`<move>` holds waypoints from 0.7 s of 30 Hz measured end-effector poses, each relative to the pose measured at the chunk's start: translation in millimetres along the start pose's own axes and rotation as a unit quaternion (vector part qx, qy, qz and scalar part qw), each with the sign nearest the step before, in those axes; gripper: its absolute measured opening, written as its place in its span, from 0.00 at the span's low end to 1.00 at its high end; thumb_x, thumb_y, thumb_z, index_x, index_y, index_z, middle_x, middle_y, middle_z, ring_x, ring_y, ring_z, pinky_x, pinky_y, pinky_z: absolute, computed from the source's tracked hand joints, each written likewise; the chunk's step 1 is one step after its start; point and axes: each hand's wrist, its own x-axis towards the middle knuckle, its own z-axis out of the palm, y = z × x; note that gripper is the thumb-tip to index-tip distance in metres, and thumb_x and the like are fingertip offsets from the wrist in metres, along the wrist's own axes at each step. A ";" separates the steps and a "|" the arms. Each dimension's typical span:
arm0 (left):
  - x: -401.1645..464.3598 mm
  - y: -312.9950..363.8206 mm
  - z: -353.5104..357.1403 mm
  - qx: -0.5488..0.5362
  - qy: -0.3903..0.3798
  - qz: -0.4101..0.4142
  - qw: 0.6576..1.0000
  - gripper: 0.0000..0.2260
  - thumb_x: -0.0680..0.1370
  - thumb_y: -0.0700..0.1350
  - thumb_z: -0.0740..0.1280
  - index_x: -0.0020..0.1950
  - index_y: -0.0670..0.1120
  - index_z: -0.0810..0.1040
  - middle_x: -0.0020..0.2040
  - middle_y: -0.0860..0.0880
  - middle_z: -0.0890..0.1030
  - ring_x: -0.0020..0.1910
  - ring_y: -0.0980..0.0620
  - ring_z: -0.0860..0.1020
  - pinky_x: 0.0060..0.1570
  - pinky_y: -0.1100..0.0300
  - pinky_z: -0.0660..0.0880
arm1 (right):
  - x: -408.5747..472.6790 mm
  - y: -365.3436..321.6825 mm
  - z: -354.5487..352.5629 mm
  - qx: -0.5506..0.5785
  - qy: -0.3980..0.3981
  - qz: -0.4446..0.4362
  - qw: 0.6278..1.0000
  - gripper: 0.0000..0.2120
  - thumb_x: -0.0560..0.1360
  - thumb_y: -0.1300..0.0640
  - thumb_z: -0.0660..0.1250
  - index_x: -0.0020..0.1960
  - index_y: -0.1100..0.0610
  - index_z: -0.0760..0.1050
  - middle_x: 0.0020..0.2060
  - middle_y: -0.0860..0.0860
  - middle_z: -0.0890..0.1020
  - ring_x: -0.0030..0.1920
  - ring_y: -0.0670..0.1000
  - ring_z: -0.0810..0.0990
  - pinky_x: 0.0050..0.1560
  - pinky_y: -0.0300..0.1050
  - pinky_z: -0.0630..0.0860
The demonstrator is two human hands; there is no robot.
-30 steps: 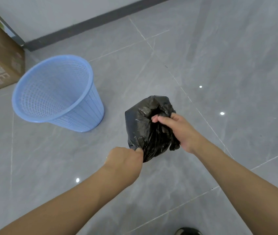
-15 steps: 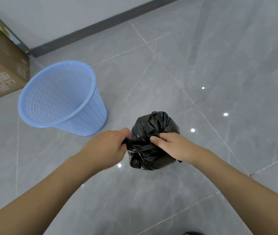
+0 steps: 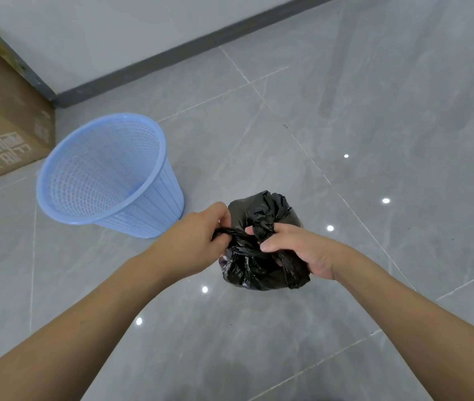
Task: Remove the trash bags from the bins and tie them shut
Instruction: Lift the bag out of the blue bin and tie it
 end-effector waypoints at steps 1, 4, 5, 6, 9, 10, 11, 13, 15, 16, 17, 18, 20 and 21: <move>0.1 0.1 -1.4 0.001 -0.001 -0.004 1.000 0.04 0.77 0.44 0.62 0.46 0.53 0.69 0.36 0.52 0.81 0.31 0.55 0.75 0.34 0.55 0.73 | -0.5 0.5 1.0 -0.039 -0.019 0.000 0.999 0.20 0.70 0.56 0.70 0.62 0.52 0.77 0.54 0.52 0.84 0.53 0.52 0.83 0.59 0.46 0.76; -1.5 0.7 -3.1 -0.009 -0.001 -0.026 1.000 0.07 0.77 0.41 0.60 0.46 0.53 0.73 0.38 0.52 0.81 0.36 0.52 0.77 0.39 0.53 0.75 | -1.2 0.0 6.7 -0.174 0.011 0.003 0.985 0.09 0.72 0.56 0.72 0.52 0.54 0.80 0.48 0.50 0.85 0.52 0.49 0.83 0.57 0.43 0.77; -1.4 0.6 -2.5 -0.005 0.004 -0.035 0.999 0.09 0.77 0.40 0.60 0.47 0.54 0.74 0.39 0.53 0.81 0.37 0.53 0.78 0.39 0.54 0.76 | -0.4 0.0 8.2 -0.231 0.031 0.007 0.972 0.06 0.72 0.56 0.71 0.48 0.54 0.79 0.43 0.49 0.84 0.47 0.48 0.83 0.51 0.40 0.77; -1.1 0.7 -1.3 0.003 0.015 -0.041 0.999 0.10 0.77 0.40 0.60 0.48 0.54 0.75 0.40 0.55 0.81 0.38 0.54 0.78 0.40 0.55 0.76 | -0.7 -2.3 10.6 -0.287 0.047 0.013 0.957 0.02 0.72 0.58 0.68 0.43 0.55 0.76 0.37 0.48 0.81 0.40 0.48 0.80 0.44 0.39 0.75; 2.7 2.2 6.1 0.004 0.064 -0.041 0.997 0.10 0.77 0.40 0.62 0.51 0.52 0.78 0.45 0.56 0.78 0.42 0.57 0.75 0.42 0.61 0.72 | 1.1 -6.9 12.0 -0.396 0.073 0.033 0.915 0.08 0.72 0.63 0.60 0.35 0.55 0.66 0.28 0.48 0.70 0.31 0.50 0.69 0.32 0.41 0.65; 3.9 3.7 9.1 -0.021 0.076 -0.042 0.996 0.09 0.77 0.41 0.62 0.51 0.52 0.79 0.47 0.56 0.78 0.42 0.57 0.75 0.42 0.63 0.71 | -0.3 -9.7 12.2 -0.413 0.077 0.035 0.907 0.09 0.71 0.64 0.59 0.34 0.55 0.63 0.28 0.49 0.68 0.31 0.50 0.67 0.32 0.41 0.63; 5.2 5.3 12.3 -0.059 0.083 -0.049 0.994 0.08 0.77 0.41 0.63 0.50 0.52 0.79 0.47 0.55 0.77 0.41 0.56 0.75 0.41 0.64 0.70 | -1.6 -11.8 11.9 -0.422 0.080 0.037 0.902 0.09 0.71 0.63 0.59 0.34 0.55 0.62 0.28 0.49 0.68 0.31 0.50 0.66 0.32 0.41 0.62; 7.7 9.7 18.0 -0.153 0.092 -0.069 0.982 0.07 0.78 0.41 0.63 0.48 0.53 0.78 0.46 0.54 0.80 0.40 0.53 0.76 0.38 0.61 0.72 | -7.2 -16.0 11.4 -0.391 0.072 0.044 0.916 0.08 0.70 0.59 0.62 0.33 0.54 0.65 0.27 0.47 0.71 0.31 0.49 0.70 0.32 0.41 0.66; 10.5 13.4 23.2 -0.222 0.114 -0.092 0.964 0.08 0.78 0.40 0.62 0.48 0.52 0.78 0.45 0.52 0.83 0.42 0.50 0.79 0.39 0.62 0.75 | -11.0 -18.4 12.3 -0.371 0.059 0.046 0.925 0.08 0.67 0.49 0.67 0.34 0.53 0.73 0.30 0.45 0.78 0.34 0.47 0.77 0.37 0.41 0.75; 12.1 14.1 25.8 -0.241 0.128 -0.100 0.957 0.09 0.78 0.40 0.62 0.48 0.52 0.79 0.44 0.52 0.83 0.43 0.49 0.80 0.41 0.62 0.76 | -11.7 -18.6 12.0 -0.414 0.067 0.034 0.907 0.11 0.66 0.45 0.69 0.36 0.52 0.75 0.33 0.45 0.80 0.38 0.47 0.79 0.40 0.42 0.77; 13.8 14.3 28.8 -0.255 0.135 -0.105 0.952 0.10 0.78 0.39 0.61 0.48 0.51 0.79 0.45 0.52 0.84 0.45 0.47 0.80 0.43 0.60 0.77 | -10.8 -17.8 9.8 -0.492 0.088 0.013 0.866 0.12 0.66 0.44 0.69 0.35 0.52 0.73 0.35 0.46 0.79 0.41 0.48 0.78 0.41 0.43 0.76; 14.4 15.5 31.6 -0.272 0.137 -0.106 0.947 0.11 0.78 0.38 0.60 0.48 0.51 0.79 0.46 0.53 0.84 0.47 0.46 0.80 0.47 0.56 0.77 | -9.0 -17.0 8.3 -0.575 0.113 -0.017 0.810 0.13 0.68 0.45 0.67 0.32 0.51 0.69 0.34 0.46 0.75 0.43 0.49 0.75 0.40 0.44 0.73; 16.5 16.5 37.7 -0.316 0.139 -0.104 0.933 0.12 0.78 0.35 0.58 0.49 0.49 0.77 0.50 0.55 0.84 0.49 0.49 0.81 0.50 0.56 0.78 | -7.3 -15.7 5.6 -0.653 0.139 -0.083 0.740 0.15 0.72 0.50 0.64 0.31 0.51 0.61 0.33 0.45 0.67 0.45 0.51 0.69 0.40 0.45 0.67; 17.6 17.3 40.0 -0.343 0.145 -0.105 0.922 0.11 0.79 0.34 0.57 0.50 0.47 0.75 0.51 0.56 0.84 0.49 0.53 0.81 0.48 0.62 0.78 | -6.8 -14.5 2.8 -0.657 0.144 -0.100 0.733 0.15 0.72 0.51 0.62 0.32 0.51 0.60 0.33 0.45 0.66 0.45 0.52 0.69 0.40 0.45 0.66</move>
